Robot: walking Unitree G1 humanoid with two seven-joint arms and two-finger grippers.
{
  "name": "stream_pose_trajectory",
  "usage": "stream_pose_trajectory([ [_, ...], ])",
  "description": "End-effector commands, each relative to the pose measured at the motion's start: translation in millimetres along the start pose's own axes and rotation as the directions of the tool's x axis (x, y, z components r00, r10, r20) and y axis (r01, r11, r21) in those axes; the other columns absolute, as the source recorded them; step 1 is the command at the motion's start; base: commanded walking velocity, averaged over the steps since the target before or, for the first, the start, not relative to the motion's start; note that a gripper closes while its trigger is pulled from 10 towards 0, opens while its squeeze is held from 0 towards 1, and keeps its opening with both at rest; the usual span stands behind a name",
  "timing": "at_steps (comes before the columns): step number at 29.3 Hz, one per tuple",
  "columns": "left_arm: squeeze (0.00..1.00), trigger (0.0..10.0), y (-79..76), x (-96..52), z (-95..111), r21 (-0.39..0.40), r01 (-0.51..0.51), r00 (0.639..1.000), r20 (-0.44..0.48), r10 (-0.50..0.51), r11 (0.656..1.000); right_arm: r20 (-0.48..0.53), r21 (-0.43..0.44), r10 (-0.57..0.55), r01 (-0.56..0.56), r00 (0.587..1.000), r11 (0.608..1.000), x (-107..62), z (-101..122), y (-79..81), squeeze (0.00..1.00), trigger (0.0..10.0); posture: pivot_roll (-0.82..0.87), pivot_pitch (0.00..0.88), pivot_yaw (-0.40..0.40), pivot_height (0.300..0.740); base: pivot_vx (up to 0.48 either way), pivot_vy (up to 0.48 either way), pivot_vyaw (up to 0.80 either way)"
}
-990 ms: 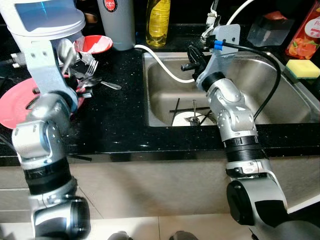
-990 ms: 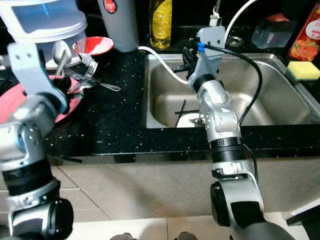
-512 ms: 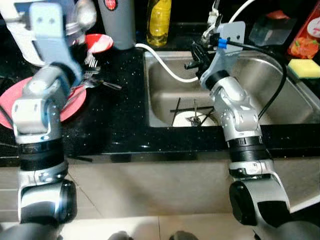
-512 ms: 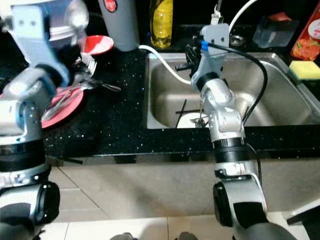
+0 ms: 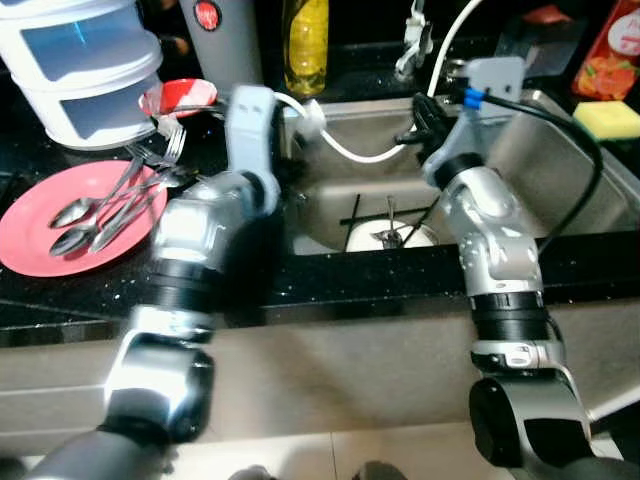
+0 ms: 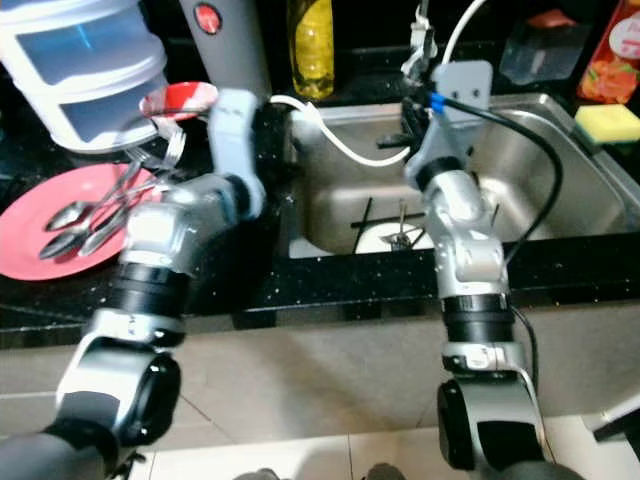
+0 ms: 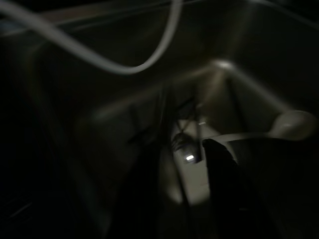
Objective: Kitchen organization
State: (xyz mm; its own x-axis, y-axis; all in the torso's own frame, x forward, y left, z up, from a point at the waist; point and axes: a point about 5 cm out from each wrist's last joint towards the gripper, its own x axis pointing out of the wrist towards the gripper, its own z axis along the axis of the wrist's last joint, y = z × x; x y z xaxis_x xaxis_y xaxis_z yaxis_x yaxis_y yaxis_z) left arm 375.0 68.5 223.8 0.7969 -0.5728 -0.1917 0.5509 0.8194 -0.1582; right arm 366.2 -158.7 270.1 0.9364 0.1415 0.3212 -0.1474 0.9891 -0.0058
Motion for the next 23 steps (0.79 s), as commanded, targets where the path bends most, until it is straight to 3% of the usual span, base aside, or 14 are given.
stream_pose_trajectory([
  [1,1.00,10.0,-1.7,-0.7,4,0.014,0.011,0.999,0.034,-0.011,1.000,0.002,0.001,0.016,-0.016,1.000,1.000,1.3,2,5.2,0.00,10.0,0.00,0.025,0.076,0.740,0.000,0.000,0.00],
  [4,1.00,10.0,7.2,-9.7,19,0.004,-0.012,0.992,0.124,0.012,1.000,0.016,0.004,0.032,-0.032,0.999,0.999,3.4,6,9.9,0.00,10.0,0.00,0.021,0.077,0.740,0.000,0.000,0.00],
  [5,0.00,10.0,14.8,-16.3,26,0.019,-0.063,0.985,0.165,0.059,0.998,0.016,0.007,0.029,-0.029,0.999,1.000,3.0,6,9.7,0.00,10.0,0.00,0.015,0.075,0.740,0.000,0.000,0.00],
  [9,0.00,10.0,27.7,-31.2,36,0.079,-0.184,0.958,0.236,0.161,0.980,0.011,0.012,0.019,-0.019,1.000,1.000,1.0,5,7.3,0.00,10.0,0.02,0.011,0.065,0.740,0.000,0.000,0.00],
  [11,0.00,10.0,43.3,-51.5,35,0.116,-0.312,0.930,0.240,0.279,0.943,-0.002,0.017,0.021,-0.021,1.000,1.000,0.3,1,7.6,0.00,10.0,0.04,0.015,0.053,0.740,0.000,0.000,0.00],
  [12,0.00,10.0,43.3,-51.5,35,0.116,-0.312,0.930,0.240,0.279,0.943,-0.002,0.017,0.021,-0.021,1.000,1.000,0.3,1,7.6,0.00,10.0,0.04,0.015,0.053,0.740,0.000,0.000,0.00],
  [15,0.00,10.0,82.2,-92.4,10,0.226,-0.545,0.837,0.095,0.539,0.807,0.002,0.026,0.047,-0.047,0.999,0.999,3.3,2,14.9,0.00,10.0,0.06,0.016,0.053,0.740,0.000,0.000,0.00],
  [16,0.00,10.0,82.2,-92.4,10,0.226,-0.545,0.837,0.095,0.539,0.807,0.002,0.026,0.047,-0.047,0.999,0.999,3.3,2,14.9,0.00,10.0,0.06,0.016,0.053,0.740,0.000,0.000,0.00],
  [17,0.00,10.0,94.1,-106.2,0,0.205,-0.592,0.801,0.041,0.598,0.780,0.005,0.028,0.046,-0.047,0.999,0.999,3.7,2,15.2,0.00,10.0,0.06,0.014,0.058,0.740,0.000,0.000,0.00],
  [18,0.00,10.0,94.1,-106.2,0,0.205,-0.592,0.801,0.041,0.598,0.780,0.005,0.028,0.046,-0.047,0.999,0.999,3.7,2,15.2,0.00,10.0,0.06,0.014,0.058,0.740,0.000,0.000,0.00],
  [20,0.00,10.0,107.6,-125.1,-8,0.163,-0.648,0.755,0.009,0.655,0.744,0.004,0.036,0.035,-0.035,0.999,0.999,3.9,2,12.6,0.00,10.0,0.09,0.017,0.052,0.740,0.000,0.000,0.00],
  [22,0.00,10.0,122.7,-145.9,-16,0.100,-0.738,0.668,-0.033,0.743,0.668,-0.014,0.040,0.038,-0.038,0.999,0.998,4.0,-3,15.1,0.00,10.0,0.10,0.027,0.047,0.740,0.000,0.000,0.00],
  [23,0.00,10.0,122.7,-145.9,-16,0.100,-0.738,0.668,-0.033,0.743,0.668,-0.014,0.040,0.038,-0.038,0.999,0.998,4.0,-3,15.1,0.00,10.0,0.10,0.027,0.047,0.740,0.000,0.000,0.00],
])
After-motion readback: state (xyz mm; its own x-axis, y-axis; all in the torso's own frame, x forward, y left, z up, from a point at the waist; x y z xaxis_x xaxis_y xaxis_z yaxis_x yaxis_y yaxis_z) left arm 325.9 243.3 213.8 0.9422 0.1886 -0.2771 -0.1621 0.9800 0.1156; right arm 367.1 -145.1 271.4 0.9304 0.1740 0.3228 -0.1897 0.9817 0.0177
